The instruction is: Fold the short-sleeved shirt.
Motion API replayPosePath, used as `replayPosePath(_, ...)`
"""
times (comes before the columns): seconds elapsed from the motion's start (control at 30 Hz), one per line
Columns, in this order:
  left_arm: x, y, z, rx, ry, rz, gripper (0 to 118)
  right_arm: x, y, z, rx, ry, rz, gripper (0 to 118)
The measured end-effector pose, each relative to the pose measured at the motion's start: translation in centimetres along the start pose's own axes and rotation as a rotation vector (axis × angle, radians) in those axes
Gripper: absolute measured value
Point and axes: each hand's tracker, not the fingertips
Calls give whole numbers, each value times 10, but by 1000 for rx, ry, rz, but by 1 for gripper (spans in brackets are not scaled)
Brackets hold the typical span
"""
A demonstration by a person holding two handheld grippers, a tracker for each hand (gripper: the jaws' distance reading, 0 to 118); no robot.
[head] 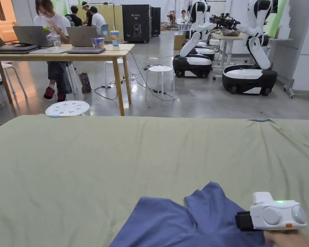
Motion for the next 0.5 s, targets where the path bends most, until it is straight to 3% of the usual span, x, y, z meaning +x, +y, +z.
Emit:
replayPosePath(0.03, 0, 1, -3, -5, 1, -4, 0, 2, -3, 2, 15, 64, -26, 82)
replayPosePath(0.07, 0, 1, -4, -8, 2, -6, 0, 2, -4, 8, 36, 73, -51, 65)
replayPosePath(0.1, 0, 1, -6, -11, 5, -9, 0, -4, -7, 17, 50, 18, -78, 36)
replayPosePath(0.13, 1, 2, -6, -13, 5, -10, 0, -10, -8, 25, 89, -9, -28, 3)
replayPosePath(0.2, 3, 3, -7, -9, 0, -9, 0, -20, -14, 39, 127, -102, 49, 3)
replayPosePath(0.23, 4, 3, -8, -8, -1, -11, 0, -22, -17, 47, 131, -61, 24, 3)
replayPosePath(0.33, 4, 5, -7, 37, 21, -19, 0, -23, -18, 84, 174, -63, -16, 3)
replayPosePath(0.37, 3, 7, -7, 47, 13, -10, 0, -22, -17, 103, 202, -3, -13, 3)
replayPosePath(0.43, 3, 14, -9, 48, 7, -7, 0, -32, -19, 136, 268, -57, 74, 3)
replayPosePath(0.5, 5, 26, -9, 75, 9, -5, 0, -33, -18, 157, 283, -25, 84, 3)
